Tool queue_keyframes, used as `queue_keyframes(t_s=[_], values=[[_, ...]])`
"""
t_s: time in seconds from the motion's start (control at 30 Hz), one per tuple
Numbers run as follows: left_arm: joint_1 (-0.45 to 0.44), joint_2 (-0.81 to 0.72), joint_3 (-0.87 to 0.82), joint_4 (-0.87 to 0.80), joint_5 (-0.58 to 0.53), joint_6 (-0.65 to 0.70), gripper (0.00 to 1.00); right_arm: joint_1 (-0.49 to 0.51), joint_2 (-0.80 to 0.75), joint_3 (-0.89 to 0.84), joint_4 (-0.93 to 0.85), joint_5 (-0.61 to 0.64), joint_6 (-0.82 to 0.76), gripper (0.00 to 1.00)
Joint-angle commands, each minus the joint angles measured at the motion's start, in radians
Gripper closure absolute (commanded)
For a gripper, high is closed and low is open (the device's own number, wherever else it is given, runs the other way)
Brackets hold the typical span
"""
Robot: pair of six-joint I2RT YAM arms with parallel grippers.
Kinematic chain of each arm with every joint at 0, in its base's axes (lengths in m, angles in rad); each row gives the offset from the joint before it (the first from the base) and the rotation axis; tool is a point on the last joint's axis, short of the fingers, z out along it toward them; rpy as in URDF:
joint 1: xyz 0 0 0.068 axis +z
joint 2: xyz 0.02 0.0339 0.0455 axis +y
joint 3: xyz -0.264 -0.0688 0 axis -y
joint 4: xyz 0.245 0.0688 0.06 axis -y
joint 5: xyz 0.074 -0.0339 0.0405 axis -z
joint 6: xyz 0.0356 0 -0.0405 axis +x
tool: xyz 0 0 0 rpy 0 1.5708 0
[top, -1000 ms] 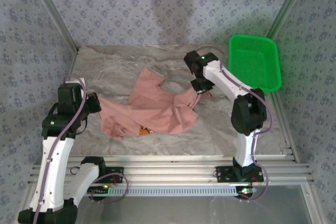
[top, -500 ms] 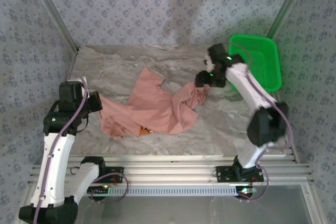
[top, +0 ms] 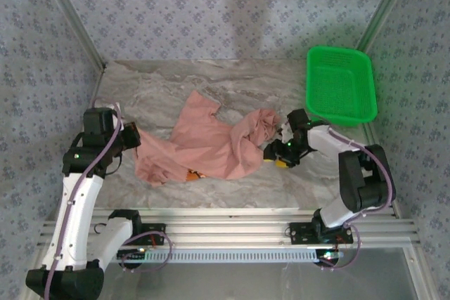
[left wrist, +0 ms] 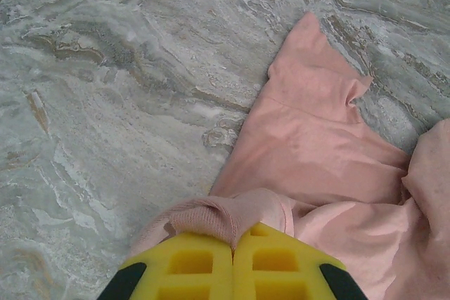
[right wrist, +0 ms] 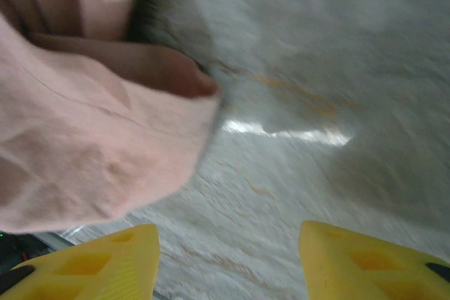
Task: Fold and stack the t-shirts
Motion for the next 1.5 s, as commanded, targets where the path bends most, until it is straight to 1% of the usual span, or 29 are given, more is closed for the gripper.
queue_keyframes(t_s=[0.0,0.1,0.27,0.4,0.5,0.7,0.73,0.87,0.97,1.03,1.13,1.23,1.3,1.47], values=[[0.007,-0.012,0.014,0.011,0.009,-0.002,1.0,0.014,0.07,0.022,0.115,-0.038,0.011,0.47],[0.009,-0.023,0.01,0.006,0.005,-0.006,1.0,0.021,0.116,0.031,0.165,-0.044,0.038,0.49],[0.013,-0.035,0.012,-0.012,-0.004,-0.004,1.0,0.061,0.195,0.109,0.15,-0.028,0.034,0.52],[0.017,-0.045,0.014,-0.023,-0.008,-0.002,1.0,0.087,0.244,0.18,0.126,-0.016,0.039,0.57],[0.02,-0.052,0.012,-0.031,-0.009,0.001,1.0,0.104,0.274,0.226,0.1,-0.011,0.041,0.63],[0.024,-0.062,0.012,-0.044,-0.011,0.008,1.0,0.107,0.273,0.297,0.0,0.004,0.033,0.83],[0.025,-0.064,0.011,-0.046,-0.013,0.008,1.0,0.106,0.27,0.309,-0.057,0.009,0.024,0.85],[0.027,-0.068,0.006,-0.048,-0.013,0.011,1.0,0.105,0.241,0.334,-0.179,0.057,0.002,0.92],[0.029,-0.067,0.005,-0.046,-0.011,0.013,1.0,0.105,0.206,0.335,-0.272,0.124,-0.002,0.93],[0.029,-0.063,0.003,-0.042,-0.009,0.013,1.0,0.107,0.185,0.372,-0.33,0.167,-0.001,0.94],[0.029,-0.058,0.0,-0.035,-0.004,0.011,1.0,0.12,0.16,0.399,-0.419,0.276,-0.001,0.95],[0.031,-0.052,-0.005,-0.027,0.003,0.011,1.0,0.14,0.164,0.433,-0.492,0.358,-0.006,0.95],[0.031,-0.05,-0.009,-0.025,0.004,0.01,1.0,0.16,0.182,0.448,-0.521,0.386,-0.015,0.95],[0.03,-0.051,-0.019,-0.02,0.012,0.005,1.0,0.212,0.269,0.451,-0.533,0.402,-0.03,0.94]])
